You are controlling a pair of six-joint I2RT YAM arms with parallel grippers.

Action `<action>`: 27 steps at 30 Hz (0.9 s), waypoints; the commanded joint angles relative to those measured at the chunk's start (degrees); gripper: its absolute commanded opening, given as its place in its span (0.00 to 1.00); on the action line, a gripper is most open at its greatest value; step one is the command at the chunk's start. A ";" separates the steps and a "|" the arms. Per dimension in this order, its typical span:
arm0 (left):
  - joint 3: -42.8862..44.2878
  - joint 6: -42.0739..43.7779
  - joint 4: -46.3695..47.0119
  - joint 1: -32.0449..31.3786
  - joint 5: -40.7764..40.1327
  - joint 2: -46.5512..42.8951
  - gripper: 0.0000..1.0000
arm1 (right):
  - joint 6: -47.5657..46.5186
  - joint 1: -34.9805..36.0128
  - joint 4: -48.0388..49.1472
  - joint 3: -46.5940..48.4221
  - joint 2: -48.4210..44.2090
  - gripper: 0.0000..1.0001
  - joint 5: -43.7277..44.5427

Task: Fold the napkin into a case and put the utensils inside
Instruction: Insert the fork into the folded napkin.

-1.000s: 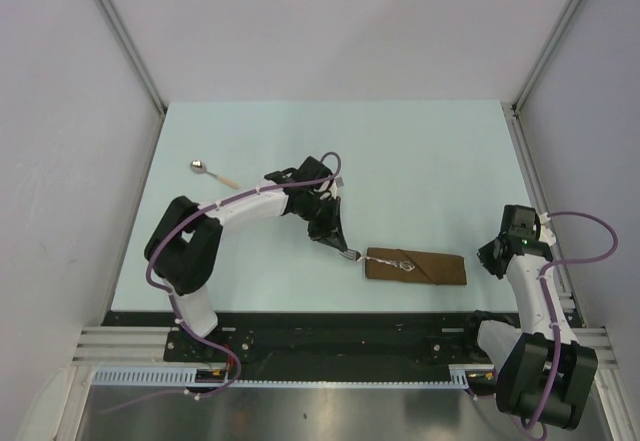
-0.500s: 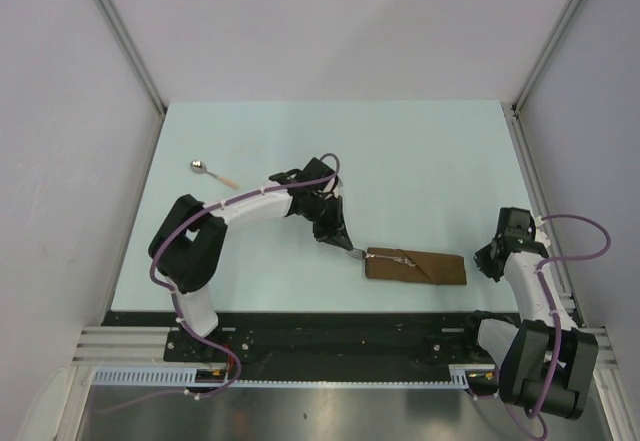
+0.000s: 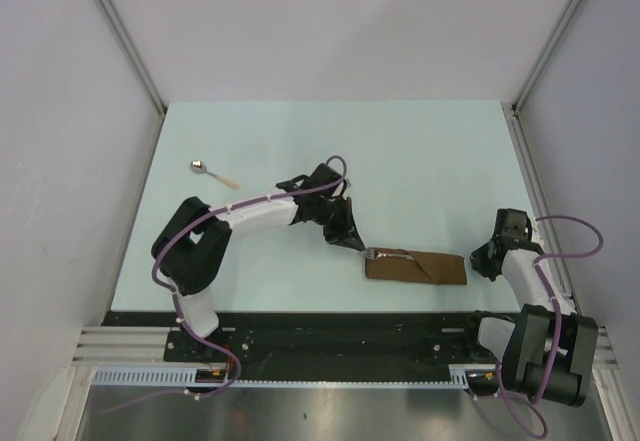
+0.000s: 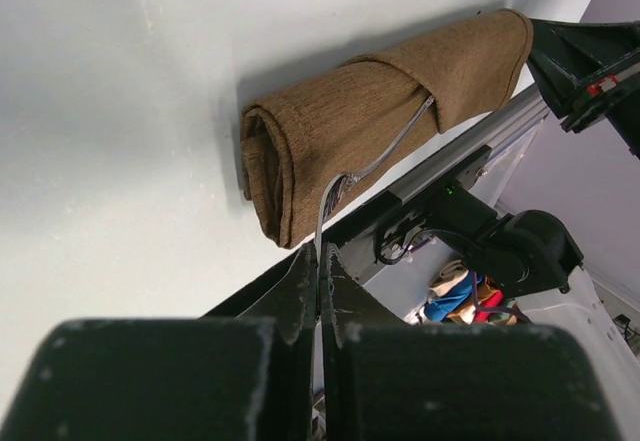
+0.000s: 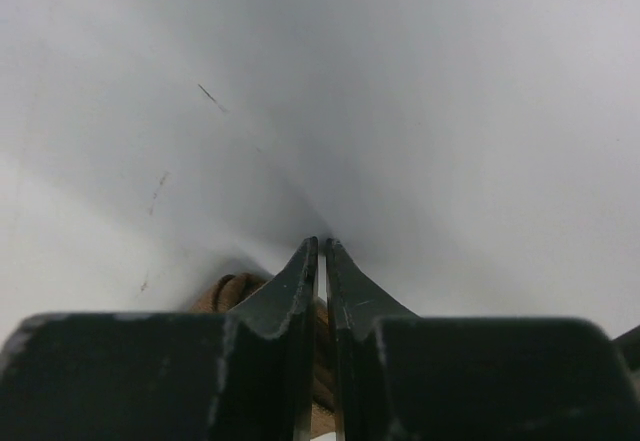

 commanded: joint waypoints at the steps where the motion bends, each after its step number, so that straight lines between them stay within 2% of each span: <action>1: 0.09 -0.91 3.67 -0.83 0.06 0.40 0.00 | -0.67 0.14 2.94 -1.01 1.74 0.11 -0.89; 27: 1.49 -3.81 9.73 -2.85 0.32 4.53 0.00 | -2.96 3.04 4.79 0.31 7.63 0.07 -4.15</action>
